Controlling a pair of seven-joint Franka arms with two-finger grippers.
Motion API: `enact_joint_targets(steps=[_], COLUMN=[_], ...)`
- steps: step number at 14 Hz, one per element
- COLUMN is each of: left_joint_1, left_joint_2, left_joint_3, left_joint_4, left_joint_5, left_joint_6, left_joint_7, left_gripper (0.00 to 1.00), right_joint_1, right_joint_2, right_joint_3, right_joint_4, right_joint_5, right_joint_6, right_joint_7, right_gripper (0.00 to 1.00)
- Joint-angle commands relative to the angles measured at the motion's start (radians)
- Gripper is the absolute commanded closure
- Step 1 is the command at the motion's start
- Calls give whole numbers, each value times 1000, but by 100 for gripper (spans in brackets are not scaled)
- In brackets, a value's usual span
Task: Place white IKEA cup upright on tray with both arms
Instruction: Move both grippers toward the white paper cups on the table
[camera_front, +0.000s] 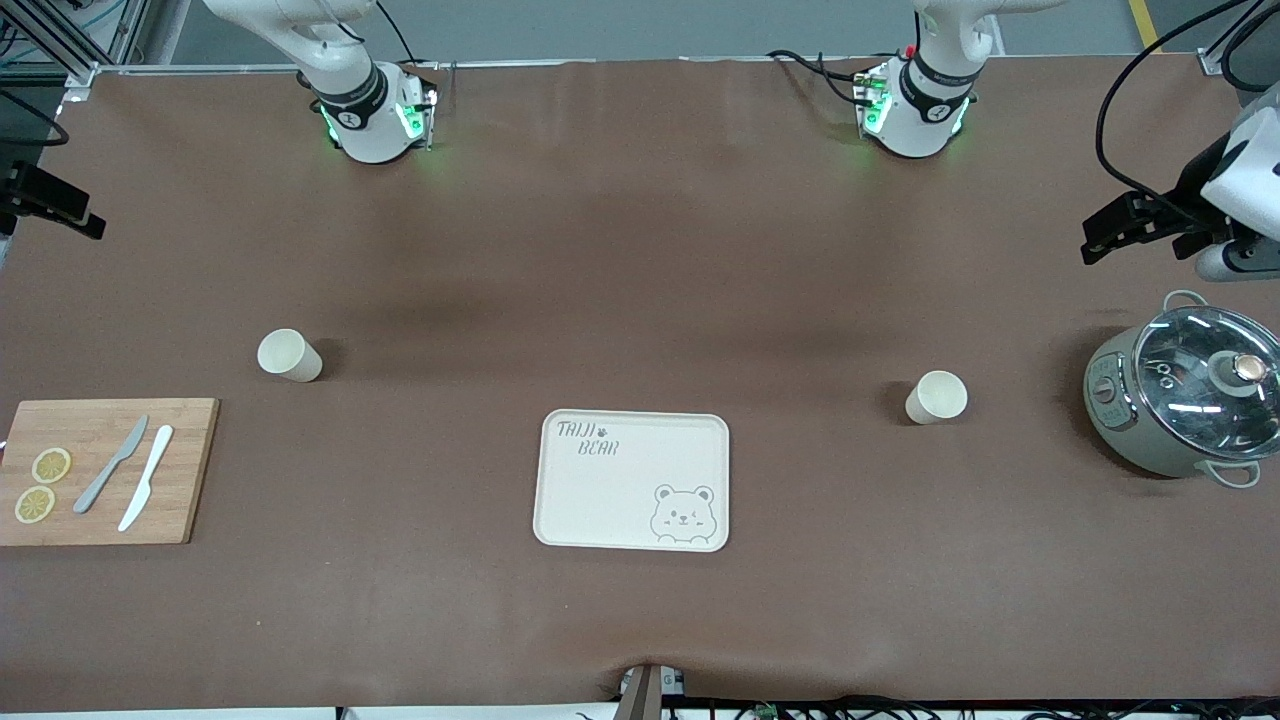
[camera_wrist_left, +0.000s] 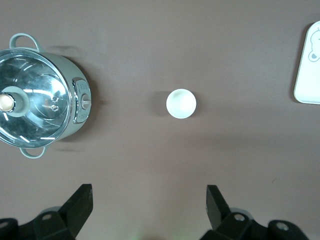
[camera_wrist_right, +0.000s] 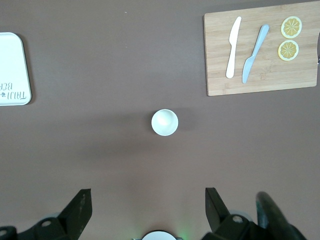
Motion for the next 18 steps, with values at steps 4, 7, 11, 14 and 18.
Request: enact_joint_targets(steps=[4,7,11,14,18], left_joint_1=[19,19,19,19,21], left_joint_2=[75,105,110,96,99], left_joint_3=[2,2,2,-3,-5], left_joint_4=[28,16,-126,-272,-474], left_joint_5=[22,21,21,21,18], left_joint_6=[-17,-7,106,256,579], left_joint_7=[16,0,-70,-107,-110], left_gripper=[0,0,0,0,0], right_joint_1=[-5,6,3,12,-3], right_joint_2=[23,23,33,117,159], right_joint_3=[1,2,2,2,2], right_joint_4=[24,24,22,24,24], right_joint_5=[-11,-8,-10,-16,-16], right_joint_6=[-9,-9,-1,-1,4], right_joint_7=[6,9,11,6,6], right_gripper=[0,0,0,0,0])
